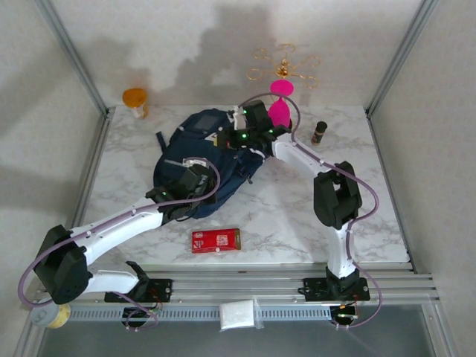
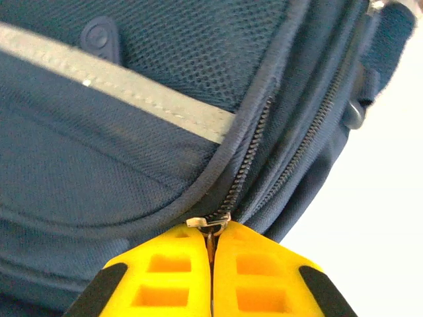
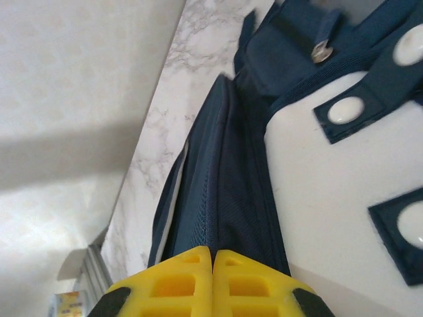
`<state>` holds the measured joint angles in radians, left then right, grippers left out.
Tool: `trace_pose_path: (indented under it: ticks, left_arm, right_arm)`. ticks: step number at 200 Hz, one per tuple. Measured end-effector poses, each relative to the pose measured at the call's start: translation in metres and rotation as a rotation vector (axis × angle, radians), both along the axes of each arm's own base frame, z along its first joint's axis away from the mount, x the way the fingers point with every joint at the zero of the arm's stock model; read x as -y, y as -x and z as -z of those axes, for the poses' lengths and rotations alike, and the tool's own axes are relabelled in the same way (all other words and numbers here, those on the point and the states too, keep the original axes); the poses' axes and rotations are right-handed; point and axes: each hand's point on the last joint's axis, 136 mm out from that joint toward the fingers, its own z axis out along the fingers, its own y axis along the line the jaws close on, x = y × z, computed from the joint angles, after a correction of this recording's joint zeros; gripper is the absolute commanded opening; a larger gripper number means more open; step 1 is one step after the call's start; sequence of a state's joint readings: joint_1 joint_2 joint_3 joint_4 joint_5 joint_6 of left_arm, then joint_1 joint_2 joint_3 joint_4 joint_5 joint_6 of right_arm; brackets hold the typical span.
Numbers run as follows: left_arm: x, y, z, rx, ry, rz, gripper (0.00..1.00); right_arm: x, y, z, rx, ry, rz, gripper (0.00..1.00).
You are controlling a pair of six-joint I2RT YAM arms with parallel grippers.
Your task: Pack the student bag
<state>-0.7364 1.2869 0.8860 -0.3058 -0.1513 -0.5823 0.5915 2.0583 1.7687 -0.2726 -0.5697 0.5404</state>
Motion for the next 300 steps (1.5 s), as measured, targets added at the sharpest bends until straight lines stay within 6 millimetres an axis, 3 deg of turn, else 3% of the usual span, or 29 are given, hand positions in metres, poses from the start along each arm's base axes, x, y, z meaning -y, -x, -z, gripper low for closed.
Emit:
trace_pose_path:
  ticks: [31,54,79,111,156,174,225,264,300]
  left_arm:
    - [0.028,-0.005,-0.003,-0.019,0.012,0.005,0.00]
    - [0.042,-0.003,0.005,-0.038,0.018,0.019,0.00]
    - [0.042,-0.003,0.007,-0.042,0.016,0.016,0.00]
    - [0.042,-0.004,0.006,-0.039,0.018,0.011,0.00]
    - [0.042,-0.005,0.005,-0.035,0.023,0.010,0.00]
    - [0.041,-0.005,0.006,-0.036,0.021,0.007,0.00]
    - [0.036,-0.007,0.008,-0.038,0.012,-0.007,0.00]
    - [0.025,-0.002,0.008,-0.042,0.025,-0.014,0.00]
    - [-0.012,0.004,0.014,-0.071,0.031,-0.047,0.00]
  right_arm:
    - [0.002,-0.016,0.001,0.013,0.013,0.040,0.30]
    - [0.029,-0.032,0.011,0.001,0.035,0.133,0.46]
    - [0.060,-0.025,0.023,-0.050,0.066,0.202,0.54]
    - [0.071,0.014,0.029,-0.129,0.048,0.220,0.50]
    - [0.033,0.051,0.033,-0.162,0.041,0.145,0.44]
    - [0.029,0.050,0.038,-0.168,0.051,0.146,0.37]
    - [0.030,0.045,0.060,-0.203,0.099,0.160,0.00]
    - [0.035,0.044,0.058,-0.167,0.108,0.131,0.00]
    - [0.056,0.030,0.048,-0.116,0.118,0.086,0.00]
